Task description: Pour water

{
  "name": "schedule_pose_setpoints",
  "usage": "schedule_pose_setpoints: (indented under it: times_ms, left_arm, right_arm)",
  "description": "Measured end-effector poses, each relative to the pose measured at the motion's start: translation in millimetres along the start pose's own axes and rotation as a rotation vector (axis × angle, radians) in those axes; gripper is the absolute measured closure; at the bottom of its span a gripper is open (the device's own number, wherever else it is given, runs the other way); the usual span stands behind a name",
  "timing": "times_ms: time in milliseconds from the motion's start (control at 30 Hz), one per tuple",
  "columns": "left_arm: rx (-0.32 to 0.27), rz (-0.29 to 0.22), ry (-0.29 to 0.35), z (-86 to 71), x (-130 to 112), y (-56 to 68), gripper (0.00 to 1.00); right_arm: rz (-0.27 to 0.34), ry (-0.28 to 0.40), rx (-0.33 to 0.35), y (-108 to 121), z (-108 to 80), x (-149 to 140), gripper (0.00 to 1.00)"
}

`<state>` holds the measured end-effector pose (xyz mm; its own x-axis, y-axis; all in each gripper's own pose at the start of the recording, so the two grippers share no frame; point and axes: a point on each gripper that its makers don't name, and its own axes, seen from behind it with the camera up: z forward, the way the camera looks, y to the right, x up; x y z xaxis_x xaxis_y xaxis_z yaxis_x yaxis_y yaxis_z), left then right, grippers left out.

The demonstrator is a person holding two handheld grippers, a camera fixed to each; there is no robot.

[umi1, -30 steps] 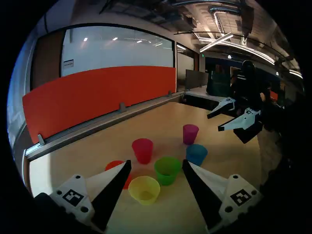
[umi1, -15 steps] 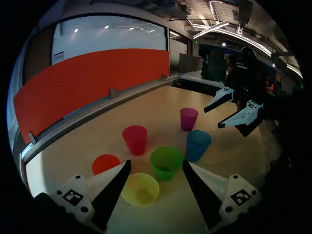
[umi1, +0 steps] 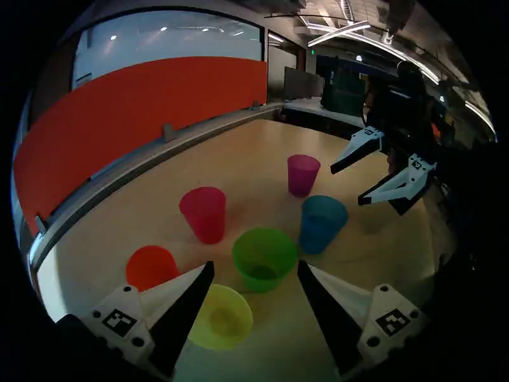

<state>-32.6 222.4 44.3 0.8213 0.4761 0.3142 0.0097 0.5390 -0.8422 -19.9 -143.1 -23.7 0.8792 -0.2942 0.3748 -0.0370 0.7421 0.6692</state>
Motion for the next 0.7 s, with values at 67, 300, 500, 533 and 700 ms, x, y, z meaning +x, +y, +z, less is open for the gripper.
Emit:
schedule_pose_setpoints:
  times_ms: [67,300,500,533,700]
  left_arm:
    - [-0.002,0.004,-0.01,3.5,-1.8,0.9,0.02]
    - [-0.013,0.016,-0.036,14.0,-5.5,3.9,0.02]
    - [-0.021,0.024,-0.053,22.7,-7.2,6.5,0.02]
    - [-0.023,0.025,-0.055,24.1,-7.7,7.0,0.02]
    - [-0.028,0.029,-0.066,30.8,-10.2,9.8,0.02]
  right_arm:
    - [0.0,0.0,0.004,-1.0,0.8,-0.1,0.0]
    - [-0.005,-0.011,0.01,-2.9,5.4,-3.6,0.0]
    - [-0.012,-0.025,0.015,-4.9,10.1,-9.1,0.0]
    - [-0.013,-0.026,0.015,-5.2,10.8,-9.6,0.0]
    - [-0.02,-0.029,0.018,-6.7,13.1,-10.0,0.0]
